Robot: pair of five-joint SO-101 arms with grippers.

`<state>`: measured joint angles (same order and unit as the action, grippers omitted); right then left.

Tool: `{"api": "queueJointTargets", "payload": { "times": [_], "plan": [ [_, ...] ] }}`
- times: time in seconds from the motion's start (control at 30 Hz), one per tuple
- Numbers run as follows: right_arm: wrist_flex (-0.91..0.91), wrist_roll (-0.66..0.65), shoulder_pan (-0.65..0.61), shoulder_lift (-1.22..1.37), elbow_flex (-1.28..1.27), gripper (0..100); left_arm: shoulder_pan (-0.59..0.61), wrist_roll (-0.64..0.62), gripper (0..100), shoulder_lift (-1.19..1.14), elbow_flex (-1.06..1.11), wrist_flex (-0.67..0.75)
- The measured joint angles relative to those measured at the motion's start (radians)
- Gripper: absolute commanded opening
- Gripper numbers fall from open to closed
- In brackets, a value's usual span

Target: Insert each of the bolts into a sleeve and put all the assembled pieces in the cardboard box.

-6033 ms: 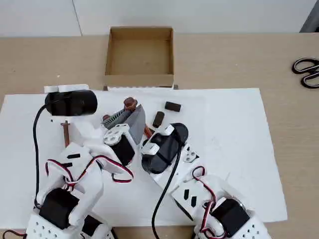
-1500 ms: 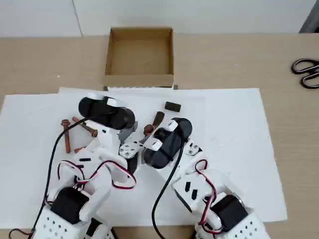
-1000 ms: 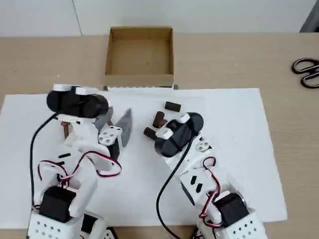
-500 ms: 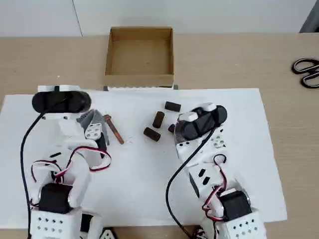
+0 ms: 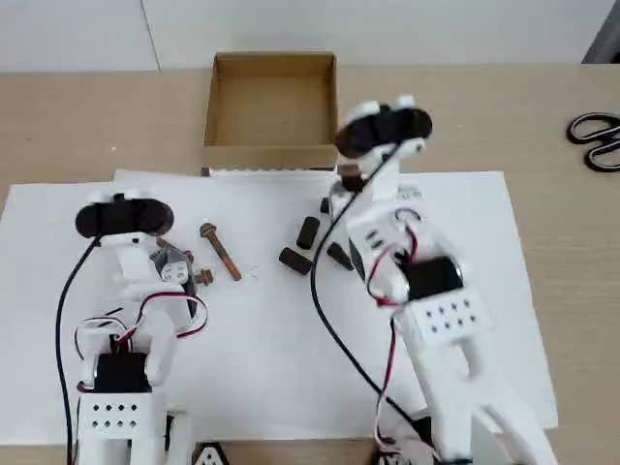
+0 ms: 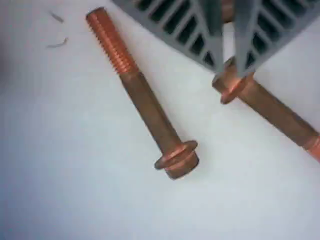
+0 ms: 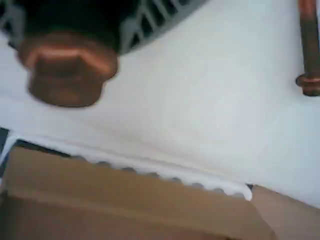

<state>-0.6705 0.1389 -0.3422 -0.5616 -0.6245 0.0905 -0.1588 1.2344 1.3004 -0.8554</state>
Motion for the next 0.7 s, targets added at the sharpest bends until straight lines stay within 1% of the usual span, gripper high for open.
{"api": "queueJointTargets", "payload": {
  "times": [0.1, 0.2, 0.47, 0.7],
  "plan": [
    [0.0, 0.0, 0.0, 0.166, 0.161, 0.2, 0.0, 0.048, 1, 0.002, 0.041, 0.026],
    [0.0, 0.0, 0.0, 0.324, 0.339, 0.2, 0.0, 0.064, 1, 0.002, 0.052, 0.032],
    [0.0, -0.098, 0.0, 0.717, 0.83, 0.2, 0.0, 0.069, 1, 0.0, 0.054, 0.049],
    [0.0, -0.176, 0.0, 0.982, 1.122, 0.2, 0.0, 0.068, 1, 0.0, 0.078, 0.049]
  ]
}}
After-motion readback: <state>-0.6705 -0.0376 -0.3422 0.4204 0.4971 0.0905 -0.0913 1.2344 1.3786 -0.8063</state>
